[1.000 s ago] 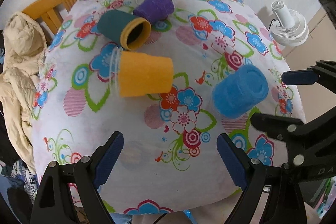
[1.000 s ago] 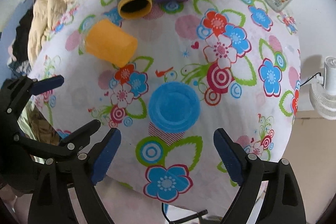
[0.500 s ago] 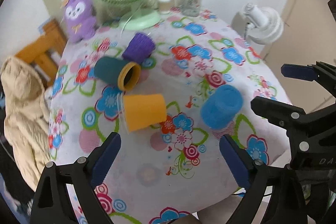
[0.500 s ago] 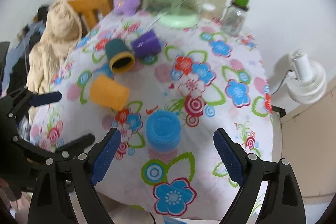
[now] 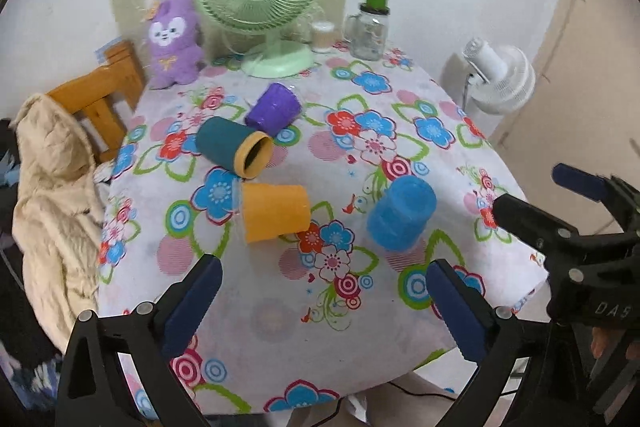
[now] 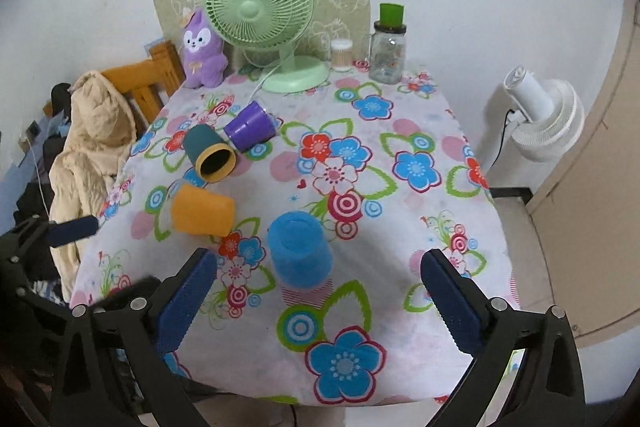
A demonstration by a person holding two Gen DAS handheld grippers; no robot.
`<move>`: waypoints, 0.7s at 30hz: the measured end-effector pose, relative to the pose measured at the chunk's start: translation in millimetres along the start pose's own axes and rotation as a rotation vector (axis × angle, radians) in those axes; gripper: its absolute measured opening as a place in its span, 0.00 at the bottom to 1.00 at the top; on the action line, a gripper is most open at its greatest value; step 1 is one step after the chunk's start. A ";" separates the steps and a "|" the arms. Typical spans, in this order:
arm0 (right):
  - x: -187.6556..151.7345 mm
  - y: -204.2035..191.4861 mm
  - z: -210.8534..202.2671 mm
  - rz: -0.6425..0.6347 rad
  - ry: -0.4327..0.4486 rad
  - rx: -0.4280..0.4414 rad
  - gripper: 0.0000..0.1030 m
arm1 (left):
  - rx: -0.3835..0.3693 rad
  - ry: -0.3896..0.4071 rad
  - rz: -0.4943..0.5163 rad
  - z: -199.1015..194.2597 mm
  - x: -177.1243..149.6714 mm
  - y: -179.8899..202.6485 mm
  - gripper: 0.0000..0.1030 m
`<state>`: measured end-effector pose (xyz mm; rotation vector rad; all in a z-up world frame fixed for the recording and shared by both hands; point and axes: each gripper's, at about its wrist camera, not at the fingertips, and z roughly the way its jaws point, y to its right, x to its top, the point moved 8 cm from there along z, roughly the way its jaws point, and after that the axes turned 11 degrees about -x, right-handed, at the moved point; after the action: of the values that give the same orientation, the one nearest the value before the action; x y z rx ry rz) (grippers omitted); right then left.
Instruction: Flip cup upside down
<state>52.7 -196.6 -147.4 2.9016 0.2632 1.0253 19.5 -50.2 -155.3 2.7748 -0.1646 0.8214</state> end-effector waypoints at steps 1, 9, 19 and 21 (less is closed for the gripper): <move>0.1 1.9 -3.2 0.007 0.014 0.000 1.00 | 0.003 0.014 -0.012 -3.8 -0.8 1.0 1.00; -6.4 13.3 -29.1 0.048 0.095 0.015 1.00 | 0.032 0.086 -0.085 -29.0 -15.7 12.5 1.00; -18.3 26.4 -54.4 0.116 0.141 -0.023 1.00 | 0.052 0.138 -0.138 -45.6 -24.9 15.2 1.00; -18.4 29.0 -54.9 0.122 0.139 -0.031 1.00 | 0.063 0.155 -0.144 -49.6 -24.3 12.9 1.00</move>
<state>8.2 -228.8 -112.9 2.8529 0.0756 1.2401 -28.9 -48.6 -125.8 2.7272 0.0896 1.0142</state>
